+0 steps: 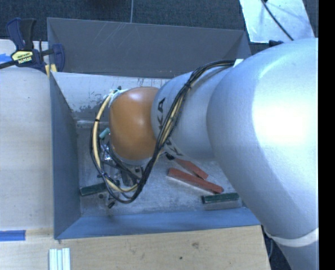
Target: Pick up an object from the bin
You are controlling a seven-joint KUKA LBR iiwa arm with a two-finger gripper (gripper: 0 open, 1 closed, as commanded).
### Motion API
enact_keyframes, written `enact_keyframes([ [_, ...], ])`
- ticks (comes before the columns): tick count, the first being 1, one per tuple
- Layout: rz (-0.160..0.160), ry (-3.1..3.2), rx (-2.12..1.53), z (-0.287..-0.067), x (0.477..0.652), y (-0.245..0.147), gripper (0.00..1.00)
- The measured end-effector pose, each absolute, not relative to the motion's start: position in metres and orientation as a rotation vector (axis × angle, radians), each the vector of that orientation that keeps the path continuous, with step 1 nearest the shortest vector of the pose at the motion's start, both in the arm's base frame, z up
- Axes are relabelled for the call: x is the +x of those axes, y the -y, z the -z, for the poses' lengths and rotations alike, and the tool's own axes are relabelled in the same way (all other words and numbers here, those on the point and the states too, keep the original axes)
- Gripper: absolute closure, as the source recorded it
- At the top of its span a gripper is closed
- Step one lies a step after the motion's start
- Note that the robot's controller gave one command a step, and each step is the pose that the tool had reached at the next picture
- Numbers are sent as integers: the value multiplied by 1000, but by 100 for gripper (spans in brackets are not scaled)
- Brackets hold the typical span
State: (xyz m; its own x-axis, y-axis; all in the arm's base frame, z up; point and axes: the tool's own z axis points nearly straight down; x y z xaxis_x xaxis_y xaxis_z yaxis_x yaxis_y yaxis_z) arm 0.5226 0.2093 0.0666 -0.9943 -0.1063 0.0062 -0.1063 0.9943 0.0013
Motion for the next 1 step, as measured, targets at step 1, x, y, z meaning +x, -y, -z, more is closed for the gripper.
enact_keyframes([
  [1,2,3140,153,-70,527,-206,100],
])
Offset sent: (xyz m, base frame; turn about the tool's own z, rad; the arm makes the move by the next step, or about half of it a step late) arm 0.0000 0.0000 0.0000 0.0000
